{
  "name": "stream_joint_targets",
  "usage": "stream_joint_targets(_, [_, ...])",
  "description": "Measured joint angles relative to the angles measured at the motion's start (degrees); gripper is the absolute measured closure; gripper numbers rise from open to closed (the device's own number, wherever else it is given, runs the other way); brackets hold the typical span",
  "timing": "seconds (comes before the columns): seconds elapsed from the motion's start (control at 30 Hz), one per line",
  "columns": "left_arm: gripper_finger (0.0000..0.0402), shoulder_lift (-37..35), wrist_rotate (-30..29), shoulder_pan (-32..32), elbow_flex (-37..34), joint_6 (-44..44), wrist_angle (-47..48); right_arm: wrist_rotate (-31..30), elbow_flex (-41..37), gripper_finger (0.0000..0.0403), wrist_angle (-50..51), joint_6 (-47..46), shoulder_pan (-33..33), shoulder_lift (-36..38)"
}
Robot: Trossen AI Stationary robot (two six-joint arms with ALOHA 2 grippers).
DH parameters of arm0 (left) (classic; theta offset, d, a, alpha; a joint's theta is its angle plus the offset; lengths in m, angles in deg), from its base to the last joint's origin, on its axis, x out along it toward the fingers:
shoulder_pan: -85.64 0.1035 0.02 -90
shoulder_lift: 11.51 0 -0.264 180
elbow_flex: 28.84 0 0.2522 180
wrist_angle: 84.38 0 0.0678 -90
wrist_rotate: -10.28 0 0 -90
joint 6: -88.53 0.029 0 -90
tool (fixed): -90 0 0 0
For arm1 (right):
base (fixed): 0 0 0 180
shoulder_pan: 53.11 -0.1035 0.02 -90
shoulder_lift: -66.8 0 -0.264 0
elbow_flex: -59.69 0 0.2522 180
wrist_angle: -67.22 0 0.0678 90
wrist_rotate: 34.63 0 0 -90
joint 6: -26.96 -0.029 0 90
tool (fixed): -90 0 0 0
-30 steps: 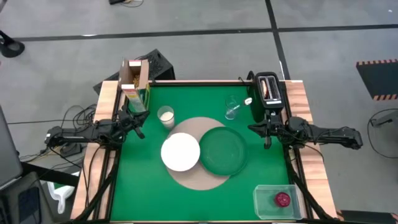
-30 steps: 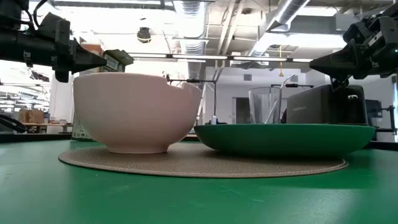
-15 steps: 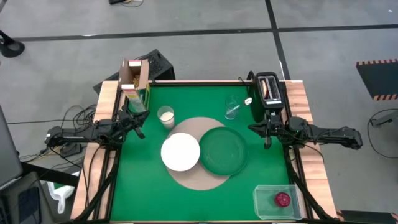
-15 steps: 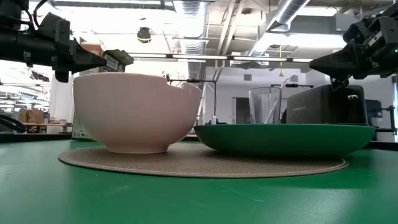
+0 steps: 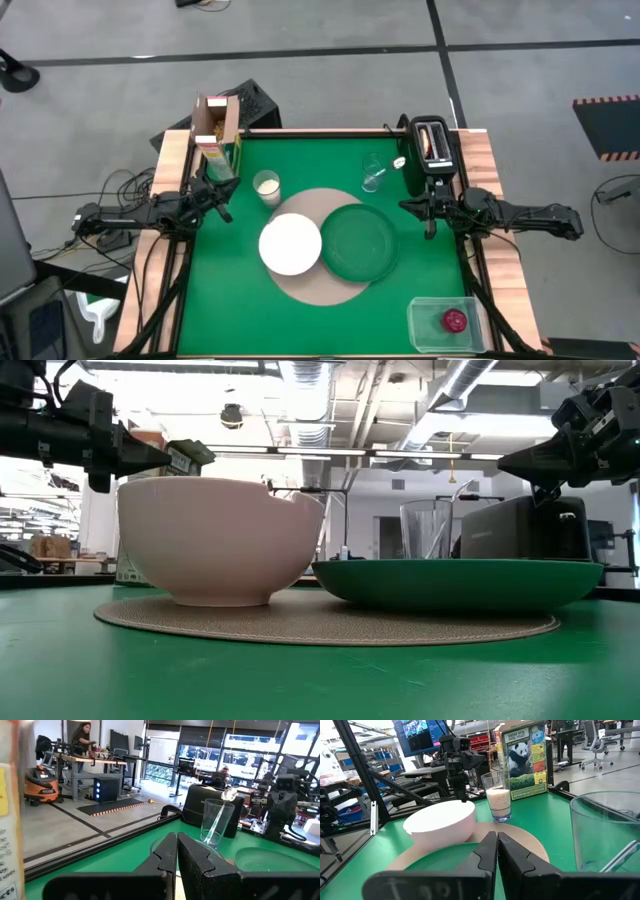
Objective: Arrange a breakfast setting
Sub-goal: Pour the cereal from the cereal box into the bowl
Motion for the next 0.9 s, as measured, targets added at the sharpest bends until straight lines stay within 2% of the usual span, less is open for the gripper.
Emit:
stream_joint_targets(0.13, [0.0401, -0.13, -0.37, 0.02, 0.0, -3.25, -0.98, 0.0, 0.0, 0.0359, 0.01, 0.0, -0.01, 0.0])
stream_joint_targets(0.23, [0.0401, 0.14, -2.91, 0.09, 0.0, -5.09, -1.25, 0.0, 0.01, 0.0359, 0.0, -0.01, 0.01, 0.0])
stream_joint_targets(0.57, [0.0396, 0.13, 4.1, 0.07, 0.0, -1.78, -1.72, -0.01, 0.01, 0.0359, 0.0, -0.01, -0.01, -0.01])
stream_joint_targets(0.7, [0.0359, 0.17, 5.3, 0.05, 2.06, -3.0, -1.85, 0.0, -0.01, 0.0359, 0.0, 0.01, 0.01, -0.02])
stream_joint_targets(0.9, [0.0254, 0.36, 9.9, 0.02, 7.78, -1.59, -0.07, 0.0, 0.0, 0.0359, 0.0, -0.01, 0.0, 0.0])
